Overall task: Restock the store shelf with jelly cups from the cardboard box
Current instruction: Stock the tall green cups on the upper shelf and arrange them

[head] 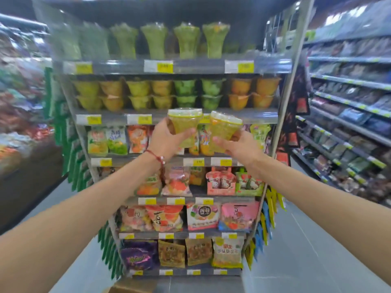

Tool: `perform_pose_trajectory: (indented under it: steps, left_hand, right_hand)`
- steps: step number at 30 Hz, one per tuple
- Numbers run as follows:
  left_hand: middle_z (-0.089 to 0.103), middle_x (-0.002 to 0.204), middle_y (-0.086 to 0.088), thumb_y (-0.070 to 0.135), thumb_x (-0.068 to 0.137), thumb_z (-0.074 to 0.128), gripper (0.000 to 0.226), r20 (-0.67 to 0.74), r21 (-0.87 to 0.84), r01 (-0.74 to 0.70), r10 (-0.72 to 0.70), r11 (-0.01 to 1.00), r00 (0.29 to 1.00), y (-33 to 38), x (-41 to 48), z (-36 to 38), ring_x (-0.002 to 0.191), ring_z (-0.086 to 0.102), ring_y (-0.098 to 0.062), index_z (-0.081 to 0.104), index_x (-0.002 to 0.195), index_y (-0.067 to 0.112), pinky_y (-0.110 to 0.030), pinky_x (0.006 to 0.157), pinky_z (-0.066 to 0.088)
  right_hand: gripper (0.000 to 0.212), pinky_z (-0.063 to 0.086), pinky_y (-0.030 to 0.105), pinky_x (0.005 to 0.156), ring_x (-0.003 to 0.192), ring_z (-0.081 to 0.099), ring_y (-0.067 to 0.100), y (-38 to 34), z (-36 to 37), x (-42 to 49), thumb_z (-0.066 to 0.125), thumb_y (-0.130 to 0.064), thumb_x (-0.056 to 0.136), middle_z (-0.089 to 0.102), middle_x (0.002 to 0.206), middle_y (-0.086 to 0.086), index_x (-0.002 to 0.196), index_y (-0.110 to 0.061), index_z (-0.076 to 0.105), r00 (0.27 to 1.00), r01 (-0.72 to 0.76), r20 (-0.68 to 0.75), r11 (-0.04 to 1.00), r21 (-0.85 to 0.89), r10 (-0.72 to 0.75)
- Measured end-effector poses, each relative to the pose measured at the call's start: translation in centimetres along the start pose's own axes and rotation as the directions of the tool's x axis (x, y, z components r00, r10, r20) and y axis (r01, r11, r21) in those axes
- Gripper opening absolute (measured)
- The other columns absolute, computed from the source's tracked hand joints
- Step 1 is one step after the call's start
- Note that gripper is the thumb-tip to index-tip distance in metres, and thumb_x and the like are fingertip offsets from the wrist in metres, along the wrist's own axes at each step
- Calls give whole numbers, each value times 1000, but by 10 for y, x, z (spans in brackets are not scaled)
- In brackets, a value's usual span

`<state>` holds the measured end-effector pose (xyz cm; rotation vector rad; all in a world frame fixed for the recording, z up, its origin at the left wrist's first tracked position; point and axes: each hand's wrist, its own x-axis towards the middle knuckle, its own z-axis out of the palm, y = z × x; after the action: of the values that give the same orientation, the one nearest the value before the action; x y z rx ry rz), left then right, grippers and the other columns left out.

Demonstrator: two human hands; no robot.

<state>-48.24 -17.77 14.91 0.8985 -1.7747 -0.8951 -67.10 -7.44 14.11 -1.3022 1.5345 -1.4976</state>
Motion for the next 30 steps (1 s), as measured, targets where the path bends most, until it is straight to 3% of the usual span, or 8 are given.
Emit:
perform_pose_trajectory:
  steps: [3,6,9,13,19,23,27,30]
  left_hand:
    - [71,105,11,32,75,84,49,26,-19,-83,84,996,996,23,36,-10,92,67,3,61,116,16,-13,76,52]
    - [70,105,11,25,76,83,51,27,-74,-150,152,986,988,45,71,-15,94,68,3,61,119,12,-11,77,52]
    - [71,106,10,28,77,83,49,50,-87,-196,201,977,978,66,101,-14,94,67,3,62,119,13,-11,78,52]
    - [72,103,12,30,79,81,39,94,-90,-230,238,969,967,91,140,-6,91,67,3,65,113,18,-11,76,52]
    - [73,105,4,22,79,81,36,64,-203,-296,314,933,947,121,193,33,95,70,-8,66,111,13,-33,91,56]
    - [74,104,5,33,77,82,38,54,-212,-315,333,925,941,139,231,68,96,70,-12,67,108,17,-40,91,55]
    - [71,106,5,36,80,79,39,93,-226,-323,351,919,932,152,252,101,98,68,-13,63,110,18,-38,92,55]
    - [67,116,2,49,76,78,60,102,-172,-319,339,932,935,156,266,122,106,64,-18,55,121,15,-41,96,52]
  right_hand:
    - [15,51,19,76,91,69,2,-30,-4,25,78,-27,89,75,103,-12,101,-30,69,994,79,-74,996,-50,-82]
    - [28,55,29,90,99,70,6,-54,-8,52,80,-28,86,76,106,-11,112,-23,71,972,148,-171,985,-86,-161]
    - [34,54,29,90,97,70,5,-78,-17,76,83,-28,83,76,104,-10,114,-19,72,940,183,-261,972,-150,-218]
    - [44,57,43,96,99,72,14,-106,-32,108,86,-34,78,77,105,-6,116,-19,71,879,213,-386,956,-203,-278]
    - [43,57,32,90,96,71,10,-135,-67,147,85,-31,81,76,106,-3,118,-13,71,800,219,-488,927,-304,-349]
    - [40,53,19,78,97,70,11,-147,-100,176,83,-31,83,75,106,-3,118,-14,72,778,209,-496,904,-374,-385]
    - [38,54,31,88,98,70,15,-151,-135,199,82,-32,84,75,106,-3,117,-17,73,754,186,-523,893,-410,-397]
    - [36,53,31,88,97,69,14,-152,-156,213,81,-31,84,75,105,-4,117,-17,73,759,152,-517,880,-449,-395]
